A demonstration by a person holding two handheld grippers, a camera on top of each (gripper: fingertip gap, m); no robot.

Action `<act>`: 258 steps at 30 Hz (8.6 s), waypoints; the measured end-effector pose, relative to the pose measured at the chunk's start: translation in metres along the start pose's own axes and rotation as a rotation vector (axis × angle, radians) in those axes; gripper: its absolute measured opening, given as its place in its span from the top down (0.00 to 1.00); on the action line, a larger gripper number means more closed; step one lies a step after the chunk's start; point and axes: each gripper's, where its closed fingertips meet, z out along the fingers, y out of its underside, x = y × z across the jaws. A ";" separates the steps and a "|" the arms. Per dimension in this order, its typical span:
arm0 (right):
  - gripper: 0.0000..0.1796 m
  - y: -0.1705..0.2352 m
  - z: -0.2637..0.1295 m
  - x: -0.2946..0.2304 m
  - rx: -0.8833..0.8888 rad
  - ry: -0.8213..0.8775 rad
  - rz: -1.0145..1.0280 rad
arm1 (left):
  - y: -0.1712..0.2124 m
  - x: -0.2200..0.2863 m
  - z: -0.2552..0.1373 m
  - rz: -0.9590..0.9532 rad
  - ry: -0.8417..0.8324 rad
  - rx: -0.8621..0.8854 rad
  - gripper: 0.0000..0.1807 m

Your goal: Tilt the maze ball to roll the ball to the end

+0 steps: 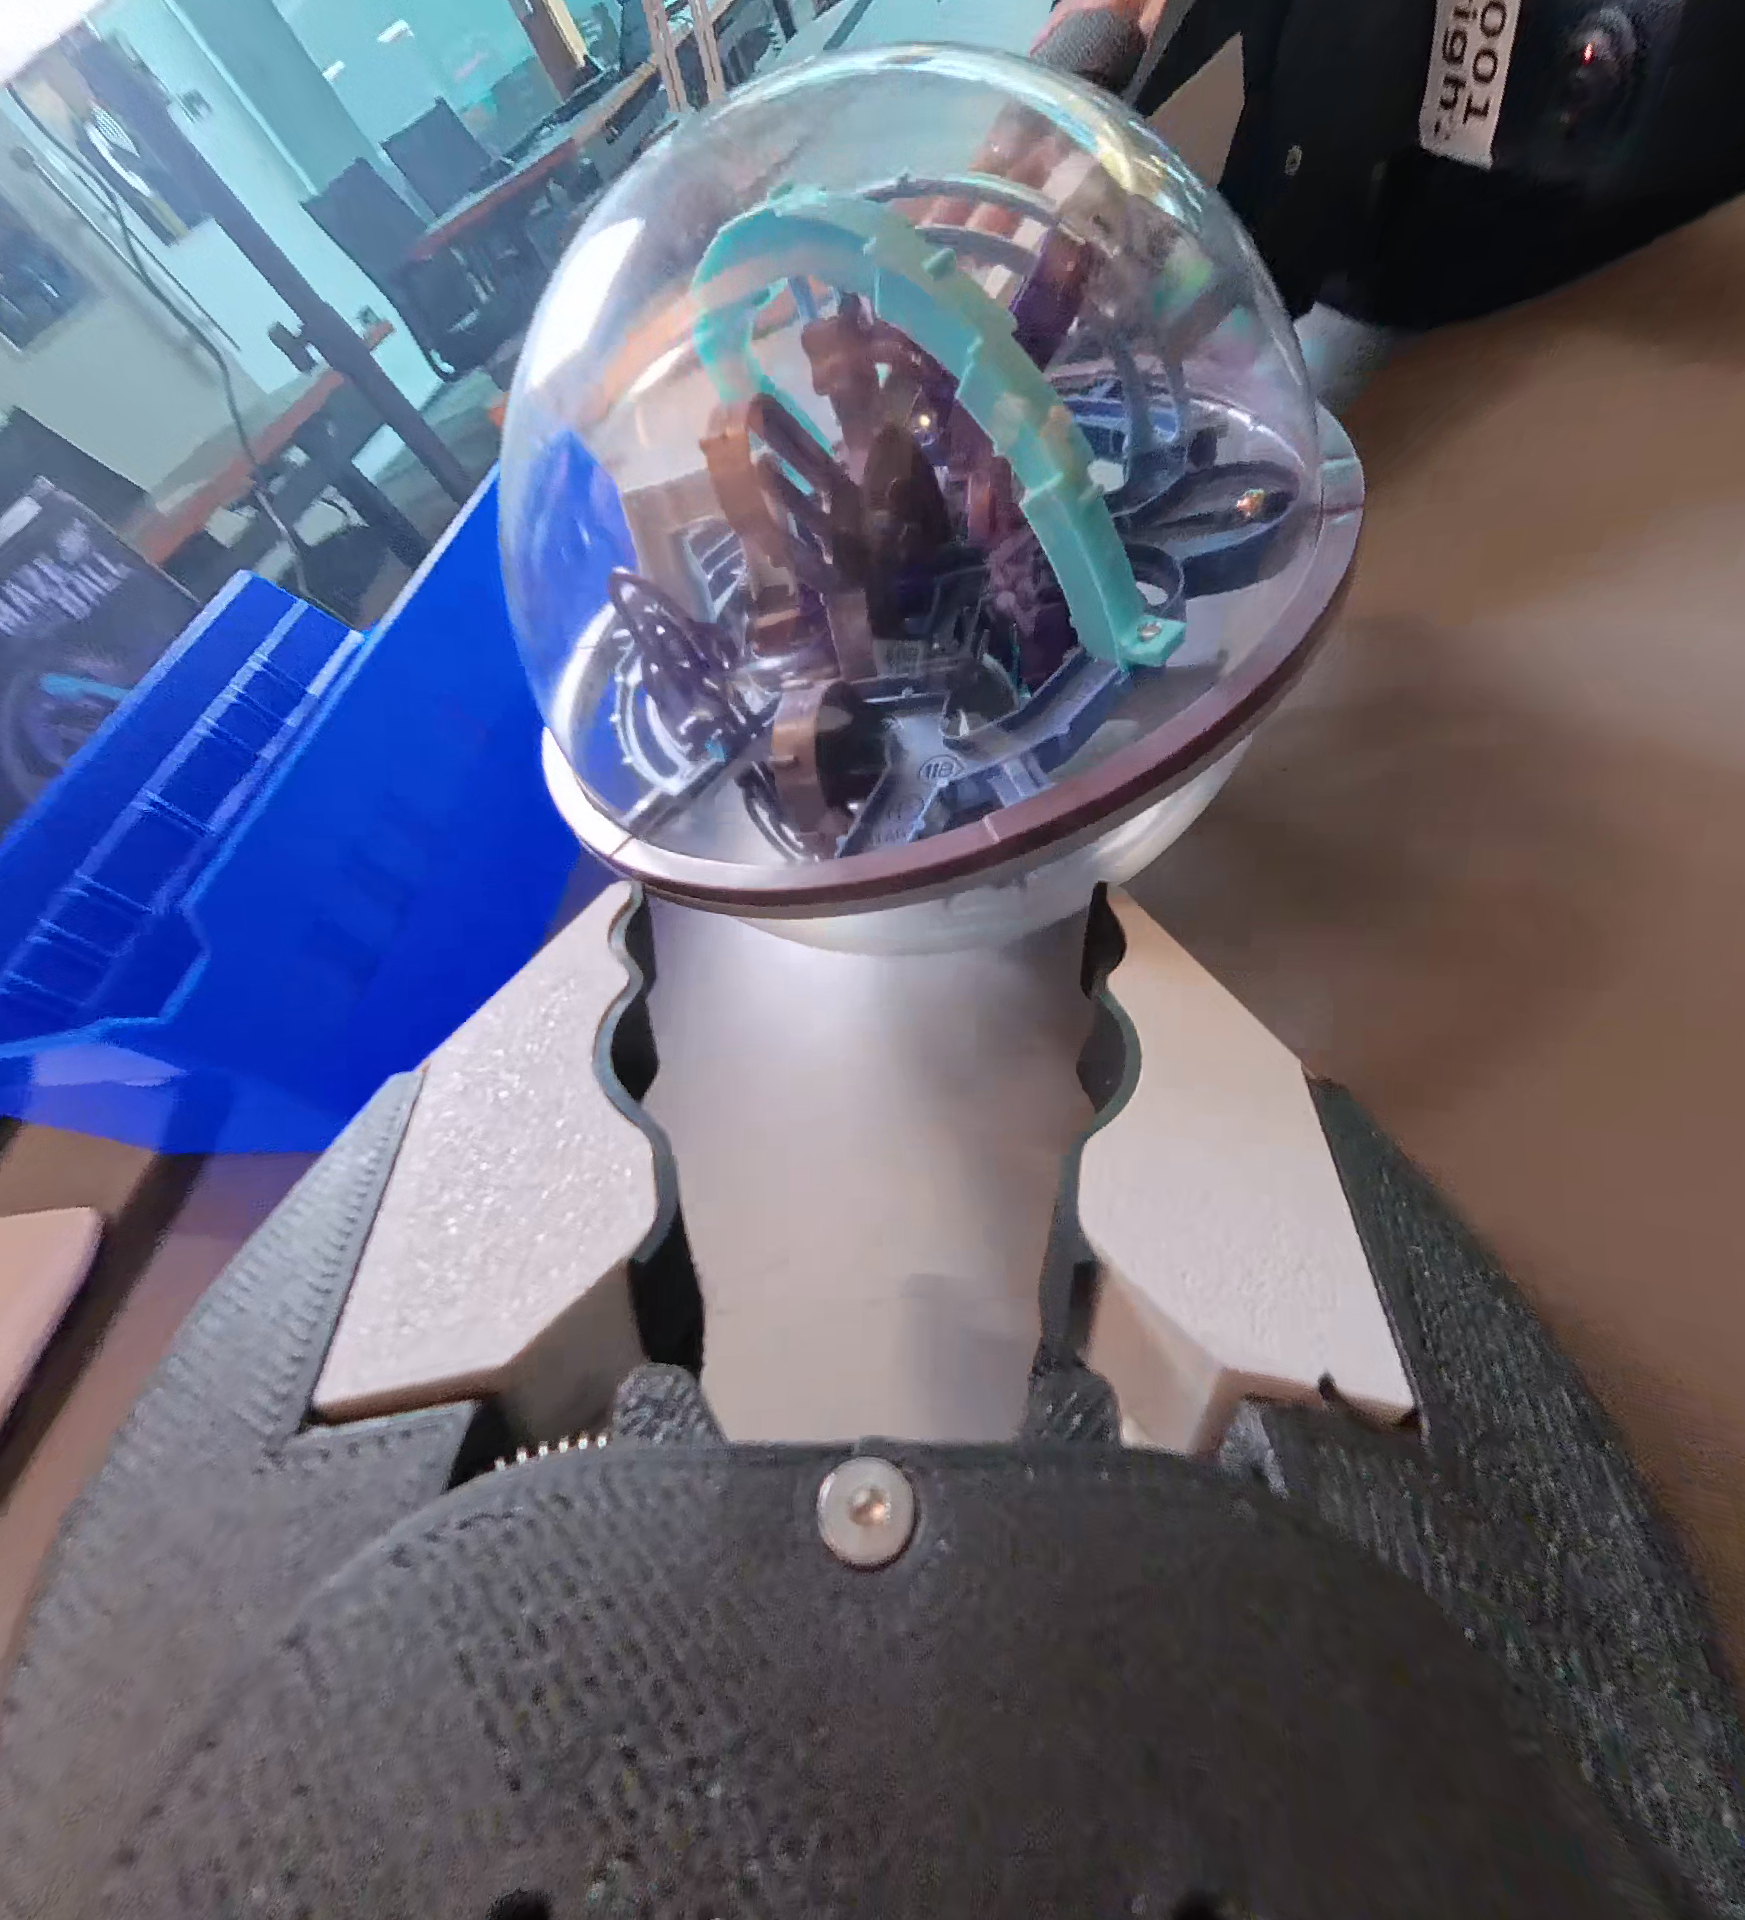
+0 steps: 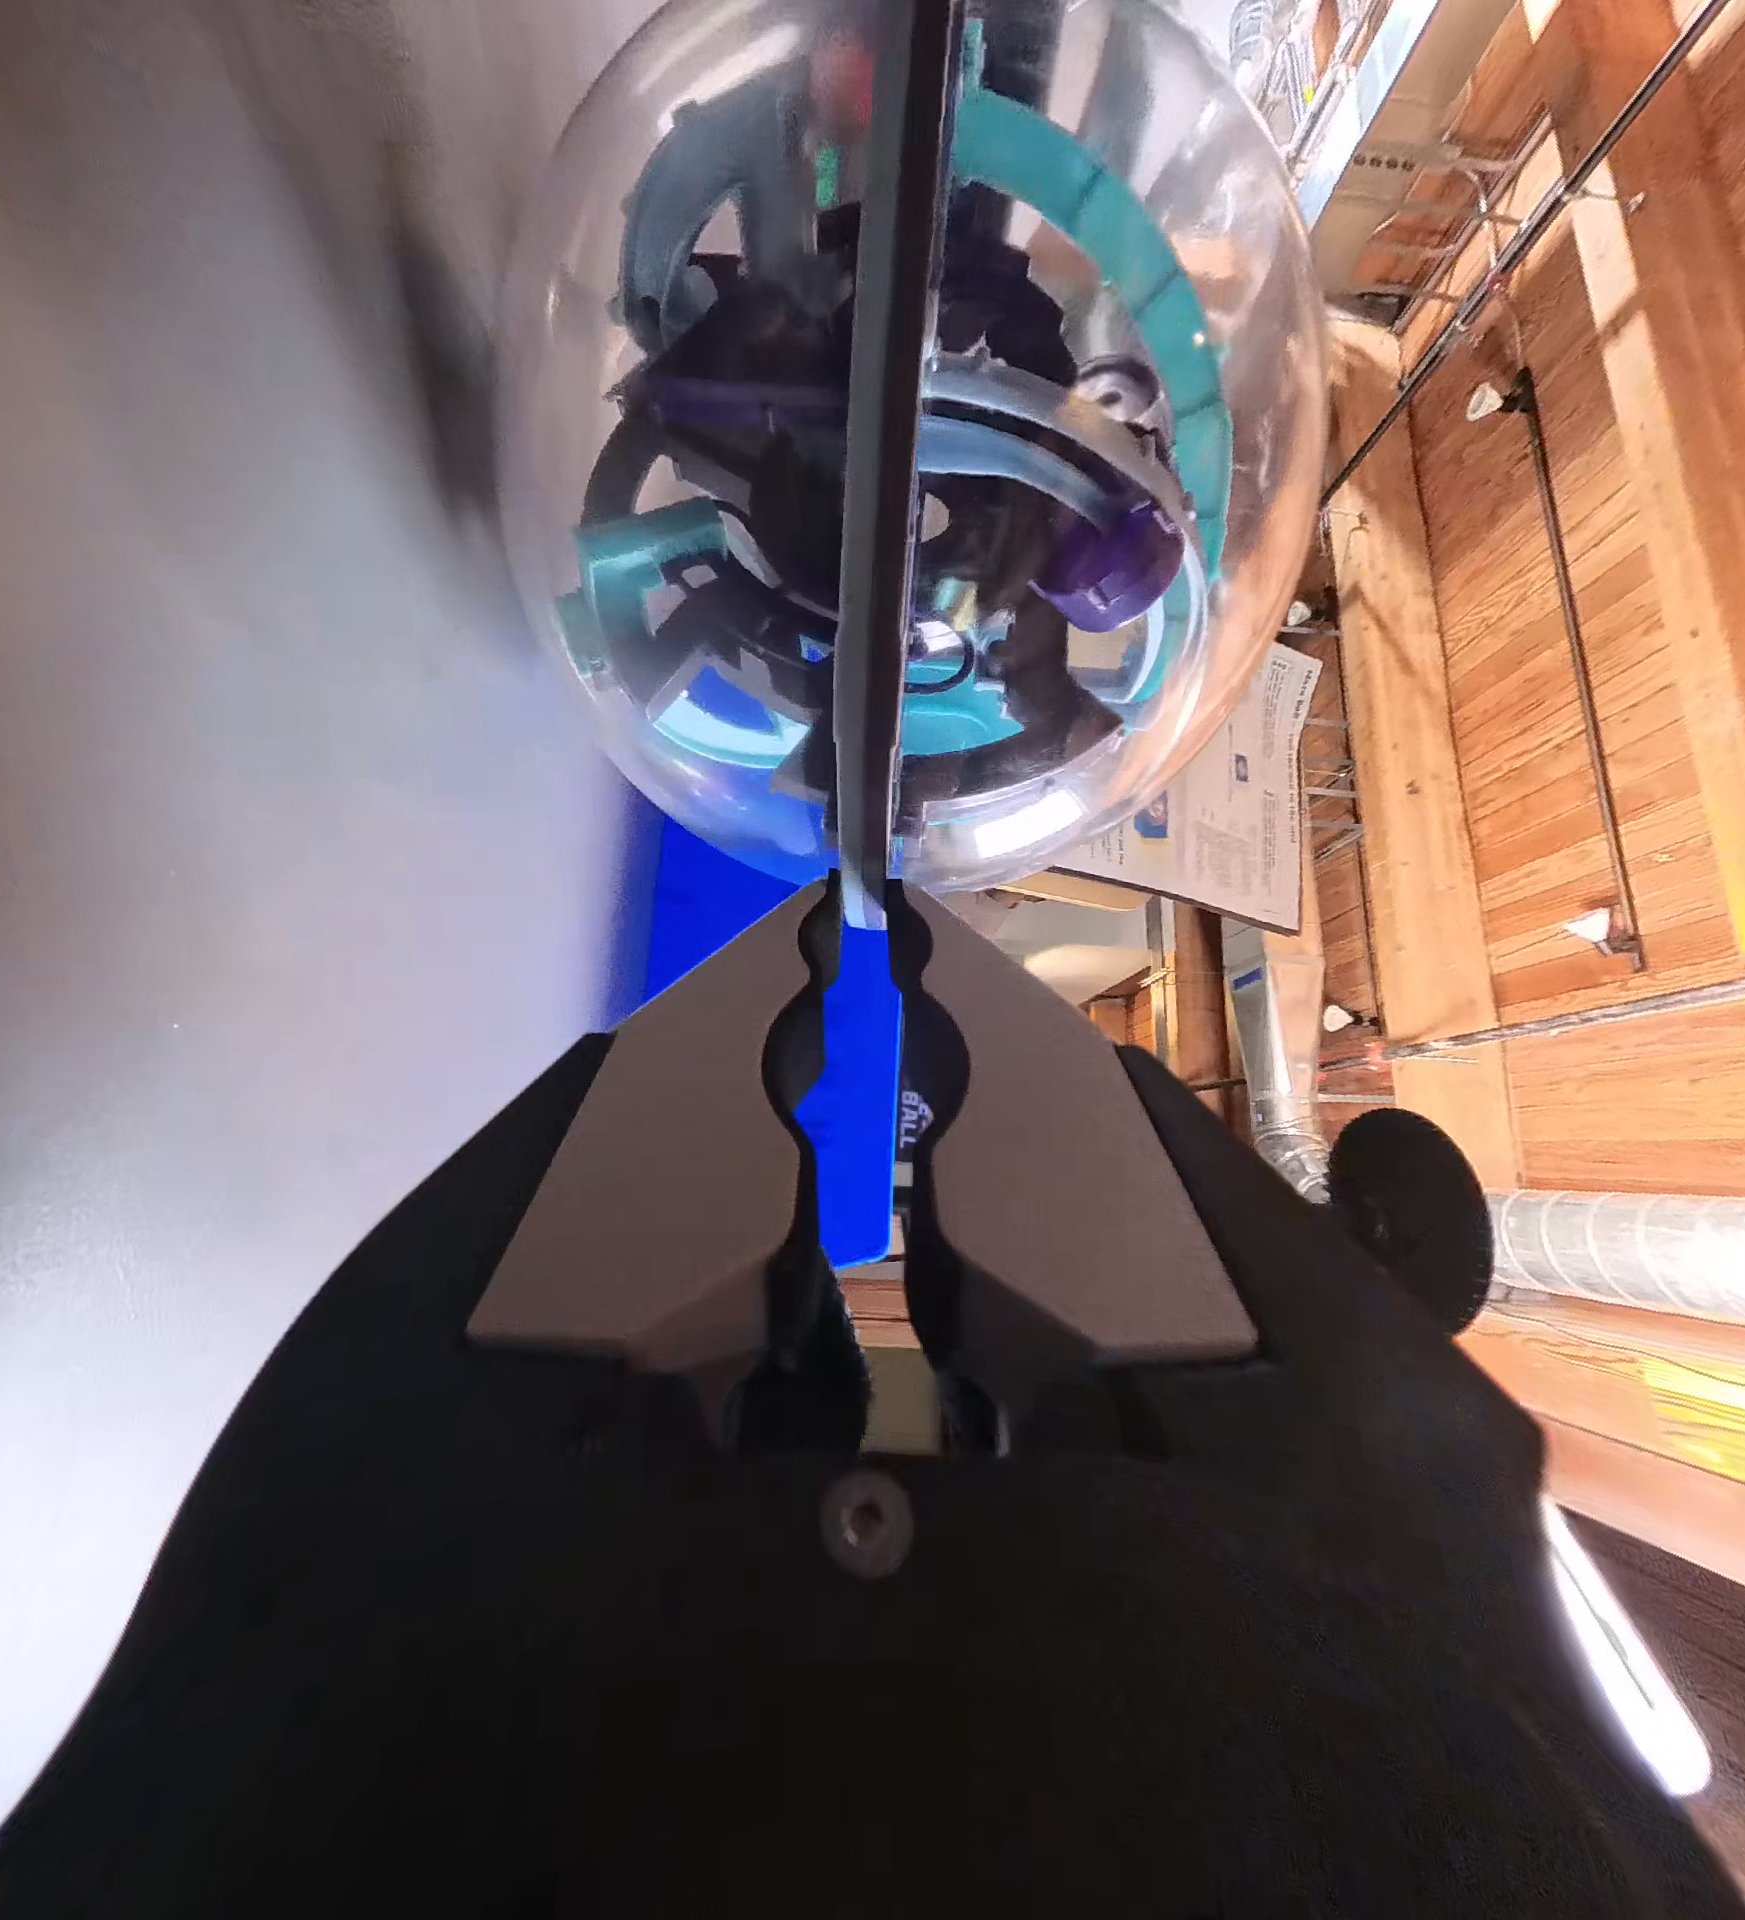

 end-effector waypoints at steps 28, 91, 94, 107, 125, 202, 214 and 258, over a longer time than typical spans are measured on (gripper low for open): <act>0.97 0.015 -0.004 0.000 -0.022 0.021 -0.026 | -0.021 0.014 -0.009 0.553 -0.290 -0.033 0.92; 0.76 0.017 -0.035 0.007 -0.073 -0.290 0.476 | -0.061 0.072 -0.008 0.503 -0.165 0.083 0.96; 0.77 -0.010 -0.060 0.028 -0.050 -0.334 0.477 | -0.063 0.076 -0.006 0.514 -0.165 0.075 0.96; 0.96 -0.080 -0.071 0.037 -0.054 -0.391 0.286 | -0.074 0.090 -0.003 0.518 -0.181 0.042 0.96; 0.97 -0.053 -0.062 0.035 0.061 -0.307 -0.093 | -0.066 0.024 -0.016 -0.296 0.158 0.265 0.33; 0.95 -0.033 -0.043 0.060 0.036 -0.290 -0.159 | -0.036 0.062 0.020 -0.635 0.458 0.077 0.32; 0.96 -0.035 -0.037 0.059 0.108 -0.456 -0.233 | -0.035 0.063 0.018 -0.711 0.506 0.075 0.32; 0.67 -0.012 -0.045 0.023 -0.019 -1.330 1.291 | -0.036 0.039 0.019 -0.444 0.301 0.183 0.34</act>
